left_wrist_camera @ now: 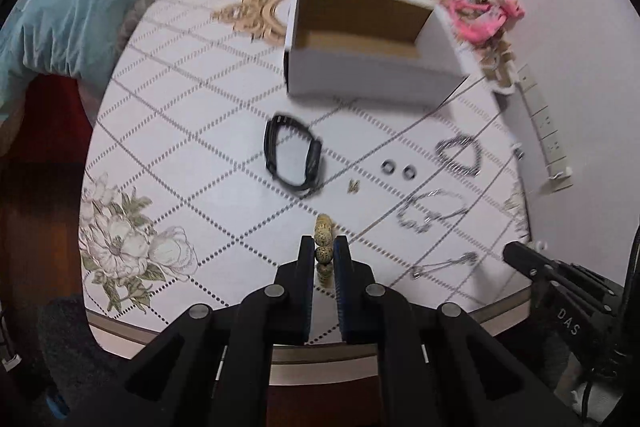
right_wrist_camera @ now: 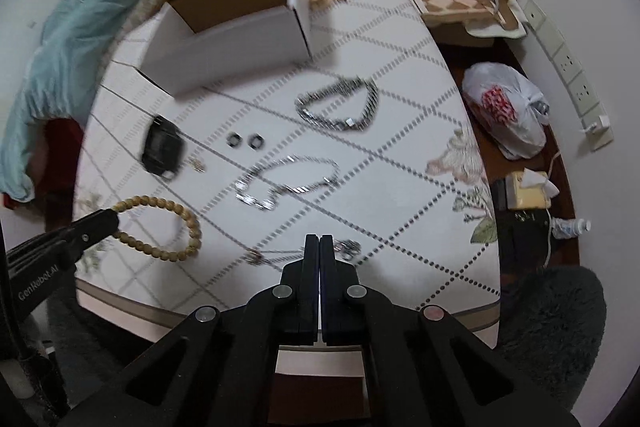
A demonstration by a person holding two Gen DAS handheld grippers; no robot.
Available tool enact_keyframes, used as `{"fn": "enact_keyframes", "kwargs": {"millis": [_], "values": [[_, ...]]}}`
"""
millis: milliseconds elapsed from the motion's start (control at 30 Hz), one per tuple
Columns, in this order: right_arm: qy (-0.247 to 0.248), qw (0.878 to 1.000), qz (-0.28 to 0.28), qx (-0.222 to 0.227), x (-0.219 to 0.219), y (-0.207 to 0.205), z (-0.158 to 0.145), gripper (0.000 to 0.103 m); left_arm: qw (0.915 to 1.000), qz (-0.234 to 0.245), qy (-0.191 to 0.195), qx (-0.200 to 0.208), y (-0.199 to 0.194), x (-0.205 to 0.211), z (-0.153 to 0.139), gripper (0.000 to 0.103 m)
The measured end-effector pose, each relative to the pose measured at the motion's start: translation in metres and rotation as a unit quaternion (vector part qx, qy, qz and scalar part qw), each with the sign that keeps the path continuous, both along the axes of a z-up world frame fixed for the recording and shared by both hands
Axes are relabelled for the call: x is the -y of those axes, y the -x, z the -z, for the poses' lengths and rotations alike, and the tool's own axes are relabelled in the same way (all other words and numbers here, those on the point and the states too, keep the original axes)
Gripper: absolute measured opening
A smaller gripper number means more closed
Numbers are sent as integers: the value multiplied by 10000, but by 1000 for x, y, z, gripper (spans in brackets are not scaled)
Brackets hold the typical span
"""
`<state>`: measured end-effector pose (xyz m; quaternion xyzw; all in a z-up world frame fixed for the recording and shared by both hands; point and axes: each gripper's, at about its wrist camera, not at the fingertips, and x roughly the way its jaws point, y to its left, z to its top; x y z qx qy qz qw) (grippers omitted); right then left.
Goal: Organize jewelry
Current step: 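Close the right gripper on the small silver charm while the left gripper lifts the bead bracelet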
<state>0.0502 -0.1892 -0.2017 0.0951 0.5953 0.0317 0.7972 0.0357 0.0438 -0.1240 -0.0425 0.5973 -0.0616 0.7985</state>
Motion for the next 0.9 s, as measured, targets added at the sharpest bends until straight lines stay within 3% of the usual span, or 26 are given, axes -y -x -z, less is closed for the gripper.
{"fn": "enact_keyframes", "kwargs": {"millis": [100,233,333,433,700,900], "values": [[-161,9997,-52,157,0,-4,-19,0,9998,0,75,187,-10,3,-18,7],[-391,9986,-259,234,-3,-12,-35,0,9993,-18,81,374,-38,25,-16,7],[-865,9952,-447,-142,-10,-20,-19,0,9992,-75,61,395,-40,22,-14,7],[-857,9934,-574,-498,-23,-21,10,3,9994,-104,-31,337,-38,19,-5,7],[-238,9926,-973,-685,-57,-15,57,18,9993,-246,-291,0,-27,3,33,7],[497,9890,-1220,-666,-79,-8,69,17,9985,-366,-393,-114,-19,-10,47,7]]}}
